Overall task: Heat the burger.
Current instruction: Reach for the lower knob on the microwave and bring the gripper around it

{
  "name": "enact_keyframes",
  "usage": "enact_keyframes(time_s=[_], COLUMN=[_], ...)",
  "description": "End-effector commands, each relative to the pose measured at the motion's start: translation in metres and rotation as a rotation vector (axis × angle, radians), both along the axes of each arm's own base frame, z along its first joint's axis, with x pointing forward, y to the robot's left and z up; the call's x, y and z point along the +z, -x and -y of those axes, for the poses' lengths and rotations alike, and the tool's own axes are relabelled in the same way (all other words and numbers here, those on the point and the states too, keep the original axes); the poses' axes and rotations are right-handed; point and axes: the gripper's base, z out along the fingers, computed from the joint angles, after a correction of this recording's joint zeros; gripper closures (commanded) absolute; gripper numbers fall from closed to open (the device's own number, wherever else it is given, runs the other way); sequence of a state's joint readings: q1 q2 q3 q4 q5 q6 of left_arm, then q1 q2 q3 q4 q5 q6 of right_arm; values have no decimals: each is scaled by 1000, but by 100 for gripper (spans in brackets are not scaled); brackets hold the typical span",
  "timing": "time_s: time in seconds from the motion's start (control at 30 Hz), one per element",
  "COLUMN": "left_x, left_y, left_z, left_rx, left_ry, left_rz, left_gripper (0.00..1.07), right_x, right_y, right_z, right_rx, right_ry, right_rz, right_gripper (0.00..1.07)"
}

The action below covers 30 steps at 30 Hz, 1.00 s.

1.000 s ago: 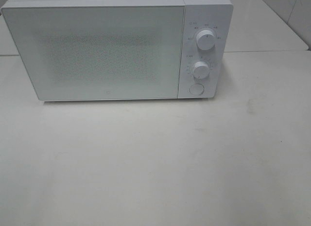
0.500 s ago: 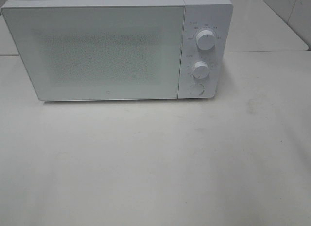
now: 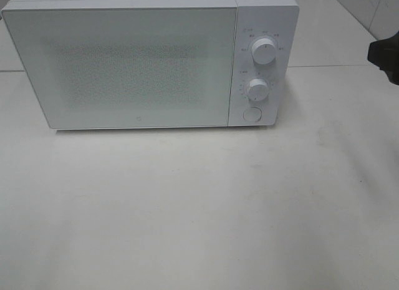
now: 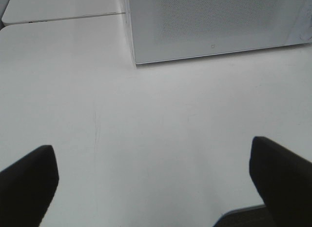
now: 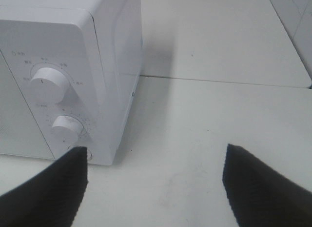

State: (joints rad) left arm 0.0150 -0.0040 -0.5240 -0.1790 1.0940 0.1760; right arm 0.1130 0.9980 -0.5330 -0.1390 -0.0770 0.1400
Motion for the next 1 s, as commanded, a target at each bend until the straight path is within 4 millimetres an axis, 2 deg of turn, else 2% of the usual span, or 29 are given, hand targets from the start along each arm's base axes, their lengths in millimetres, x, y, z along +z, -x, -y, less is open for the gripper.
enact_keyframes(time_s=[0.03,0.1,0.13,0.37,0.53,0.83,1.0], left_x=[1,1,1,1,1,1,1], left_y=[2,2,2,2,2,2,2], left_z=[0,0,0,0,0,0,0], left_rx=[-2,-2,-2,-2,-2,-2,-2], left_ry=[13,13,13,13,13,13,13], left_rz=[32,32,32,32,32,32,32], left_gripper=[7,7,7,7,7,7,7], right_x=[-6,-8,-18,-41,-61,-79,-92], right_y=[-15,-18,-21,-23,-19,-21,-19], right_z=[-3,-4,-5,-4,-21,-39,-60], right_rx=[9,16,25,0,24,-26,-19], right_ry=[-31,-36,-44,-60,-8,-12,-8], right_rz=[64,88,113,179,302,300,319], right_gripper=[32,32,32,32,32,32,32])
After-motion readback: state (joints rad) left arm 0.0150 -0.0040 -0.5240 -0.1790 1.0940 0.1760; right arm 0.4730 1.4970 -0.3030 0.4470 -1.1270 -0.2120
